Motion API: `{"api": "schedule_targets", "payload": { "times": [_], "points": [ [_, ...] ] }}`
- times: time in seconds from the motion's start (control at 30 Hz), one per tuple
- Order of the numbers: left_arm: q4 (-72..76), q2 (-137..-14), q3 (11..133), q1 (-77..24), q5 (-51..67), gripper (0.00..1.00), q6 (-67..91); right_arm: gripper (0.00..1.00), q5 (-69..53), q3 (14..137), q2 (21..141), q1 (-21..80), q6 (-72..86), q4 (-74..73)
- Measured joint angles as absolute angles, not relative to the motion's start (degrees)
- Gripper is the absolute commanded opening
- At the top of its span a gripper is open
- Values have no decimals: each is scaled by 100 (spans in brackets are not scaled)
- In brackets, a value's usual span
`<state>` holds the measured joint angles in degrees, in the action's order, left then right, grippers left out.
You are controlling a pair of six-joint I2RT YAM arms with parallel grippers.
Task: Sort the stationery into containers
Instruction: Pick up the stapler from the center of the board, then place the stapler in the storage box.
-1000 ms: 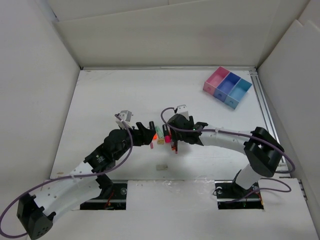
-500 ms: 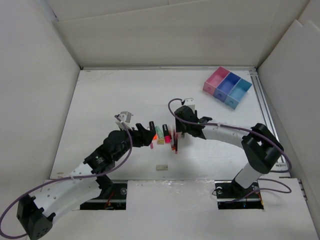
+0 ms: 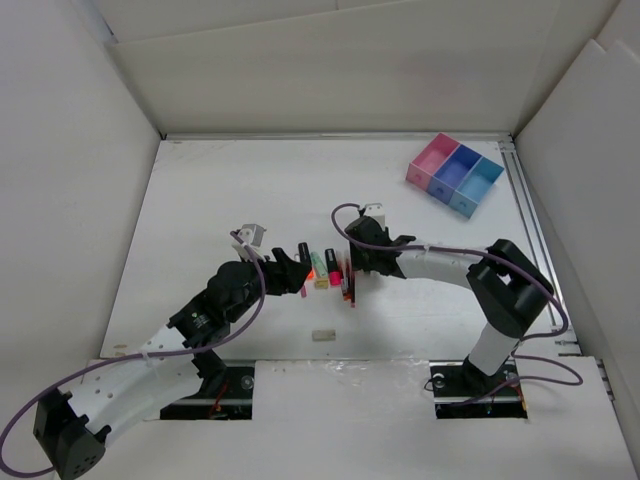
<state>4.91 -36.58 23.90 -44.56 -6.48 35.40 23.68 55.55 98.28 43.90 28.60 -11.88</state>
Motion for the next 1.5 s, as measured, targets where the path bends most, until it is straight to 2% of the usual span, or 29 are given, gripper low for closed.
{"api": "schedule_targets", "payload": {
  "times": [0.13,0.2,0.27,0.3,0.53,0.73,1.0,1.23,1.5],
  "points": [
    [491,-3662,2390,-4456,-644,64,3540,49,2355,5533,9828,4390,2891,-1151],
    [491,-3662,2390,-4456,-622,64,3538,41,2353,5533,9828,4390,2910,-1146],
    [491,-3662,2390,-4456,-607,64,3540,40,2355,5533,9828,4390,2939,-1142],
    [491,-3662,2390,-4456,-604,64,3538,36,2355,5533,9828,4390,2943,-1138],
    [491,-3660,2390,-4456,-602,63,3540,36,2357,5531,9743,4390,2939,-1162],
    [493,-3662,2390,-4456,-587,63,3538,36,2359,5673,9198,4252,2762,-1400],
    [495,-3660,2390,-4456,-495,63,3540,36,2222,6753,9074,2755,2303,-1503],
    [495,-3601,2359,-4456,-482,62,3540,35,1876,8663,10324,1485,2012,-1525],
    [405,-3540,2331,-4456,-532,61,3544,35,1500,10492,12147,845,1859,-1951]
  ]
}}
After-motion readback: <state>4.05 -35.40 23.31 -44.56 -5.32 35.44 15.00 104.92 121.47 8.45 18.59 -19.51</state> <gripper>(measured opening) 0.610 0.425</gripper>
